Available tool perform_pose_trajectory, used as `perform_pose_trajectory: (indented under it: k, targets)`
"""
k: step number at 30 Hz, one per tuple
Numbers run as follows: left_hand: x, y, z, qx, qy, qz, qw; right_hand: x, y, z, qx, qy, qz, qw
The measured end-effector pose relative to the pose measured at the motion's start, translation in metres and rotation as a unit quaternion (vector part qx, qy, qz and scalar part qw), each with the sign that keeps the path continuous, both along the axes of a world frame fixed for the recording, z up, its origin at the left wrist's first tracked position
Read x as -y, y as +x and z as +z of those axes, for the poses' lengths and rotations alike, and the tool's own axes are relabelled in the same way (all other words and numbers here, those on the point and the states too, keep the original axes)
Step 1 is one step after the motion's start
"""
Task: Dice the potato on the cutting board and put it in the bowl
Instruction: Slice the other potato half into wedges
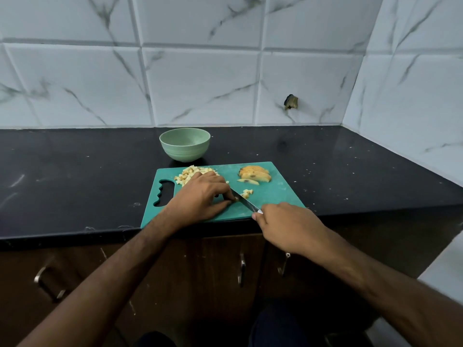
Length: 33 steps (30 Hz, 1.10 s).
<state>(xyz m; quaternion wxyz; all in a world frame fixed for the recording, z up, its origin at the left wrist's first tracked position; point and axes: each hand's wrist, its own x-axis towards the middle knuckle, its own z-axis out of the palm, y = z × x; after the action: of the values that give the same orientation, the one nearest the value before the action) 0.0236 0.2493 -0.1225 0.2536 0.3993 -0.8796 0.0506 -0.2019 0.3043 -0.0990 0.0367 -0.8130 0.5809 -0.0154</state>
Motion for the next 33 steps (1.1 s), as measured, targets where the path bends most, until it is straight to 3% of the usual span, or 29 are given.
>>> perform_pose_trajectory:
  k: [12,22,27,33]
  targets:
    - [-0.003,0.0,0.0,-0.041,-0.028,0.008,0.999,-0.029,-0.011,0.01,-0.028,-0.013,0.008,1.0]
    - [-0.006,0.001,0.001,-0.039,-0.035,0.012,0.999,-0.004,-0.009,0.021,0.04,0.047,-0.002,0.998]
    - [-0.002,0.001,-0.002,0.008,-0.041,0.0,0.999,0.015,-0.048,0.039,0.145,0.066,-0.015,0.987]
    - [0.02,-0.014,0.006,0.198,0.028,-0.075,0.977,0.067,-0.071,0.012,0.428,0.064,-0.041,0.901]
